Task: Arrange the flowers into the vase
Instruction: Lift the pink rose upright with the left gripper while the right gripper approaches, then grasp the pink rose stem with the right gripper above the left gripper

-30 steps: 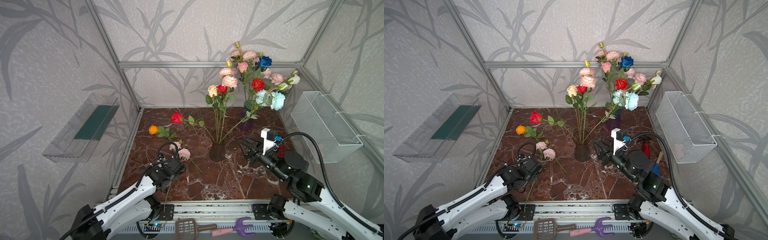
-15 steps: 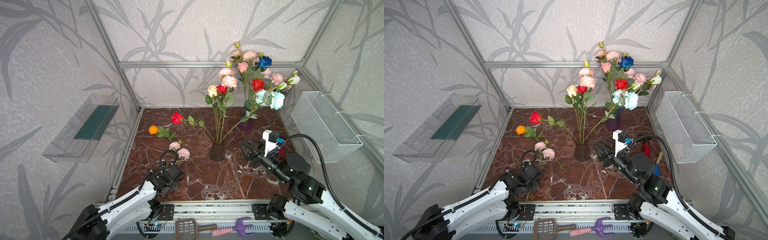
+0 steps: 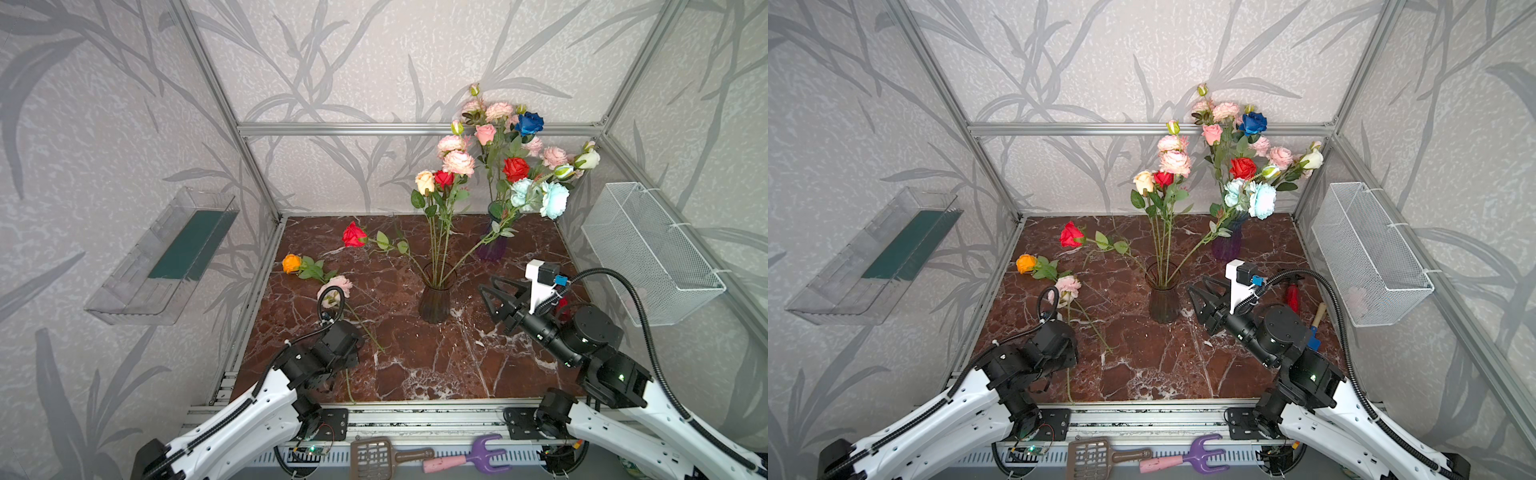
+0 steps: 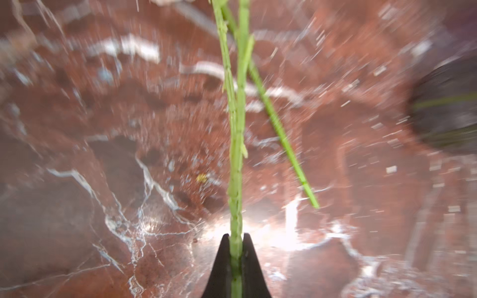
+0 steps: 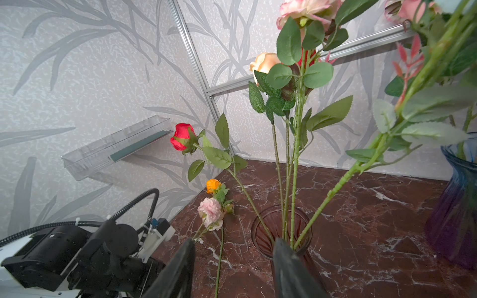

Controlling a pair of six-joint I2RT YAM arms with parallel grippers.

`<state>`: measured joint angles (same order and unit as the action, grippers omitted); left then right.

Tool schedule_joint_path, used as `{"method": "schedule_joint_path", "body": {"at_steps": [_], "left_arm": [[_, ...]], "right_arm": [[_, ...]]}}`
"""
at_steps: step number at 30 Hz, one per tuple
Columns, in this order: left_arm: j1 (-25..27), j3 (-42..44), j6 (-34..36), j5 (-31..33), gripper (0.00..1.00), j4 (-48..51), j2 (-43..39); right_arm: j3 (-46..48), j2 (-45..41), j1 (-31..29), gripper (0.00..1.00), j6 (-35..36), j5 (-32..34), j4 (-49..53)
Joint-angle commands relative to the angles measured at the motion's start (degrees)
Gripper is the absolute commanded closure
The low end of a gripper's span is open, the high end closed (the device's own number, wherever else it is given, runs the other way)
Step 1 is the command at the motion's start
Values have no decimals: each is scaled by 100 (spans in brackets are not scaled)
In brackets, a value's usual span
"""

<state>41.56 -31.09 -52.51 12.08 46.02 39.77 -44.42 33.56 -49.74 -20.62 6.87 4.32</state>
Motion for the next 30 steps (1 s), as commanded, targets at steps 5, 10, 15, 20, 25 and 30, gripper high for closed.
{"method": "schedule_joint_path", "body": {"at_steps": [5,10,15,20,25,30], "left_arm": [[-1,-1169,1284,309,100,-117,-534],[4,-1395,2423,-300,100,-1468,-1005],[1,-1594,2927,120,100,-1698,-1704],[1,-2032,3260,1242,100,-1485,-1867],[9,-2320,4099,403,100,-2345,-1535],[3,-2600,4367,-1507,100,-3230,-709]], "right_arm": [[-486,308,-23,50,-106,-386,-144],[-966,905,-41,48,-153,-989,-238],[-1511,1507,-153,46,-63,-1355,-175],[-1790,1816,-340,45,79,-1313,-172],[-2079,2101,-501,44,201,-1380,-217],[-2563,2496,-809,40,372,-1510,-202]]}}
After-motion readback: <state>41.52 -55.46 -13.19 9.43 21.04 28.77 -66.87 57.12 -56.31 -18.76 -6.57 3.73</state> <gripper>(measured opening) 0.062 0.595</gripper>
